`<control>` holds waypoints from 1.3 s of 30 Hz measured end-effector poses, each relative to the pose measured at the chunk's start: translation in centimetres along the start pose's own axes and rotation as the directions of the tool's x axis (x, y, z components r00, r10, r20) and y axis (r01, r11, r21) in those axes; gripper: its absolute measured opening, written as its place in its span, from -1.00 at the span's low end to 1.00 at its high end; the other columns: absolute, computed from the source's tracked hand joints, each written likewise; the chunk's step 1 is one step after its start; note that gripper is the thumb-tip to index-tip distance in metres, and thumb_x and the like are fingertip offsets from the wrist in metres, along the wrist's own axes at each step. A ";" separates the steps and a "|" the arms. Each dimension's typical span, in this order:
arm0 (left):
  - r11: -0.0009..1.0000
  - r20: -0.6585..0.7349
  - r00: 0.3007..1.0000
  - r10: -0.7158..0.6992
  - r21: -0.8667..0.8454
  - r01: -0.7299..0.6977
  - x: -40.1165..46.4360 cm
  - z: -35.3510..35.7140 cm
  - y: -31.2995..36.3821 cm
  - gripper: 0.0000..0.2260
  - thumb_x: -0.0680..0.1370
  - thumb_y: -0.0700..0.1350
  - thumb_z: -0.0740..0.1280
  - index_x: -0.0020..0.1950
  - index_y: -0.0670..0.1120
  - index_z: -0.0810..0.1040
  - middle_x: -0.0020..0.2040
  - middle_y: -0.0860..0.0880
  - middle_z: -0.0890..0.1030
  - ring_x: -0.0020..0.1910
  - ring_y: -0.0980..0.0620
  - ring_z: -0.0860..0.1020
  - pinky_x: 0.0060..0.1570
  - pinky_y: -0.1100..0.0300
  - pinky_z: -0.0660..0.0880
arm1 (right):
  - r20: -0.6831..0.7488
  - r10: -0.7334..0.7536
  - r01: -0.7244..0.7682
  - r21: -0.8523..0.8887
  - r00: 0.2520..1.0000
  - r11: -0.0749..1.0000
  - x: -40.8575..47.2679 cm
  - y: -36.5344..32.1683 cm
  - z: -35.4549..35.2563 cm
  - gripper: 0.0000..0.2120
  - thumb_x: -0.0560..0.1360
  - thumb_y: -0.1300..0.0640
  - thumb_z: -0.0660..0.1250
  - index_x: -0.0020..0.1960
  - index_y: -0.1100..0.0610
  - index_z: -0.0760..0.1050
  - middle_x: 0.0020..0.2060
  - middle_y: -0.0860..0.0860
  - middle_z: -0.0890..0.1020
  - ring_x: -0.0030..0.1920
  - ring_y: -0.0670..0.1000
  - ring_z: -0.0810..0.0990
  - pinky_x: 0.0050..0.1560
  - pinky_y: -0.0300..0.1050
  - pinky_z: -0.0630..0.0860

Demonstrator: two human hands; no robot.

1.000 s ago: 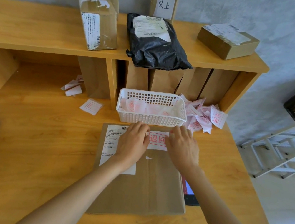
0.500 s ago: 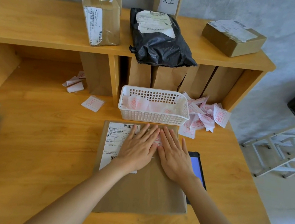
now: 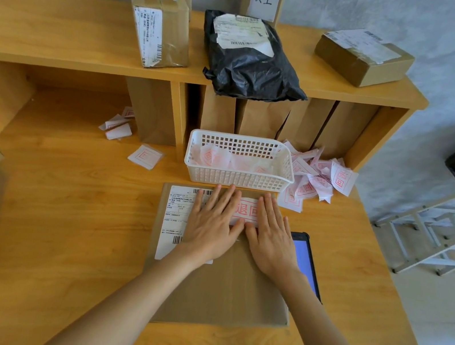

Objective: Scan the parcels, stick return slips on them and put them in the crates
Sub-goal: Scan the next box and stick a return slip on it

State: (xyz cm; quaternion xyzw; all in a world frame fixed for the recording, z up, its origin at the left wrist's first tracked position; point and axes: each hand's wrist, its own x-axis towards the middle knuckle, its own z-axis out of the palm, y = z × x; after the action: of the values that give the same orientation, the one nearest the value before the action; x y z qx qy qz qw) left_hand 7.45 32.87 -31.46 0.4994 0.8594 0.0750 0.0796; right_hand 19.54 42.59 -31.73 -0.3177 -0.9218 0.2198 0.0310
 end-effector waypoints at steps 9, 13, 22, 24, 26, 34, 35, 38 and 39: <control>0.819 -0.249 0.919 -0.305 -0.561 0.119 -4.8 -1.4 -6.2 -0.54 0.64 0.04 0.19 0.53 -0.02 0.27 0.56 0.03 0.18 0.55 0.04 0.08 0.52 -0.03 0.09 | 0.177 0.301 -0.316 0.795 0.937 0.518 -3.5 0.7 -1.7 -0.36 0.58 -0.05 0.28 0.55 -0.15 0.04 0.44 -0.16 0.33 0.35 -0.08 0.42 0.26 -0.05 0.46; 0.402 0.096 0.885 -0.456 -0.865 0.301 -7.9 -2.1 -8.5 -0.44 0.62 0.06 0.24 0.57 0.01 0.14 0.51 0.07 0.26 0.48 0.06 0.25 0.42 0.08 0.27 | 0.283 0.327 -0.391 0.856 0.902 0.337 -5.6 1.3 -0.6 -0.60 0.56 -0.05 0.30 0.38 -0.14 0.38 0.14 -0.08 0.63 0.05 -0.02 0.66 -0.01 -0.05 0.59; -0.022 0.334 0.904 -0.266 -0.940 0.341 -11.0 0.0 -8.5 -0.66 0.63 0.12 0.12 0.34 0.07 0.49 0.17 0.15 0.64 0.14 0.18 0.60 -0.04 0.34 0.51 | 0.367 0.329 -0.426 0.895 0.870 0.129 -7.5 0.5 0.2 -0.62 0.57 -0.16 0.21 0.26 0.00 0.53 0.04 0.09 0.69 -0.04 0.09 0.69 -0.18 -0.04 0.61; -0.072 0.351 0.904 -0.243 -0.936 0.344 -11.3 0.0 -8.5 -0.58 0.58 0.13 0.16 0.37 -0.02 0.49 0.22 0.00 0.63 0.12 0.07 0.62 -0.04 0.24 0.53 | 0.357 0.328 -0.416 0.900 0.874 0.129 -7.8 0.0 0.4 -0.63 0.56 -0.15 0.21 0.27 -0.01 0.52 0.05 0.08 0.69 -0.05 0.08 0.70 -0.19 -0.05 0.62; -0.111 0.360 0.903 -0.233 -0.933 0.343 -11.5 0.3 -9.0 -0.51 0.52 0.15 0.18 0.37 -0.05 0.48 0.21 -0.07 0.63 0.07 0.02 0.65 -0.09 0.21 0.56 | 0.343 0.331 -0.402 0.906 0.879 0.129 -8.2 -0.6 0.6 -0.65 0.57 -0.13 0.22 0.29 -0.02 0.51 0.03 0.06 0.70 -0.06 0.07 0.70 -0.22 -0.08 0.62; -0.164 0.301 0.951 -0.074 -0.944 0.286 -12.2 -0.7 -9.0 -0.58 0.61 0.14 0.07 0.33 -0.02 0.49 0.09 -0.05 0.68 0.00 -0.02 0.67 -0.17 0.19 0.60 | 0.257 0.378 -0.313 0.945 0.889 0.094 -12.2 -2.7 -1.1 -0.62 0.55 -0.20 0.21 0.31 -0.11 0.49 0.11 0.02 0.67 0.09 0.09 0.66 0.07 0.12 0.59; -0.138 0.274 0.961 -0.038 -0.954 0.266 -11.8 -1.1 -8.5 -0.56 0.61 0.15 0.06 0.36 -0.02 0.47 0.12 -0.04 0.67 0.02 -0.02 0.67 -0.17 0.20 0.60 | 0.221 0.394 -0.284 0.953 0.892 0.108 -12.7 -2.7 -1.9 -0.63 0.56 -0.19 0.20 0.31 -0.12 0.48 0.12 0.02 0.67 0.09 0.09 0.66 0.07 0.13 0.59; -0.083 0.159 0.986 0.056 -0.983 0.164 -10.4 -3.2 -5.4 -0.44 0.54 0.23 0.13 0.47 -0.02 0.36 0.28 -0.05 0.59 0.20 -0.06 0.59 -0.08 0.21 0.59 | 0.074 0.449 -0.177 0.965 0.891 0.192 -14.8 -2.0 -5.2 -0.64 0.58 -0.16 0.18 0.34 -0.13 0.45 0.14 -0.03 0.66 0.13 0.05 0.64 0.13 0.10 0.57; -0.075 0.121 0.988 0.093 -0.989 0.128 -9.9 -4.0 -4.0 -0.39 0.52 0.27 0.19 0.48 -0.02 0.34 0.30 -0.04 0.57 0.24 -0.06 0.57 -0.06 0.21 0.58 | 0.028 0.464 -0.144 0.966 0.885 0.217 -15.6 -1.6 -6.5 -0.63 0.58 -0.16 0.18 0.35 -0.13 0.43 0.15 -0.03 0.65 0.14 0.05 0.63 0.14 0.09 0.56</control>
State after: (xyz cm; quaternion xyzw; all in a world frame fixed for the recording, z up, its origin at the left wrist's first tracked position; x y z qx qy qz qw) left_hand 8.05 22.13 -27.77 0.2736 0.5266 0.6420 0.4855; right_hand 32.35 34.65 -23.94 -0.4379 -0.5105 0.6794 0.2933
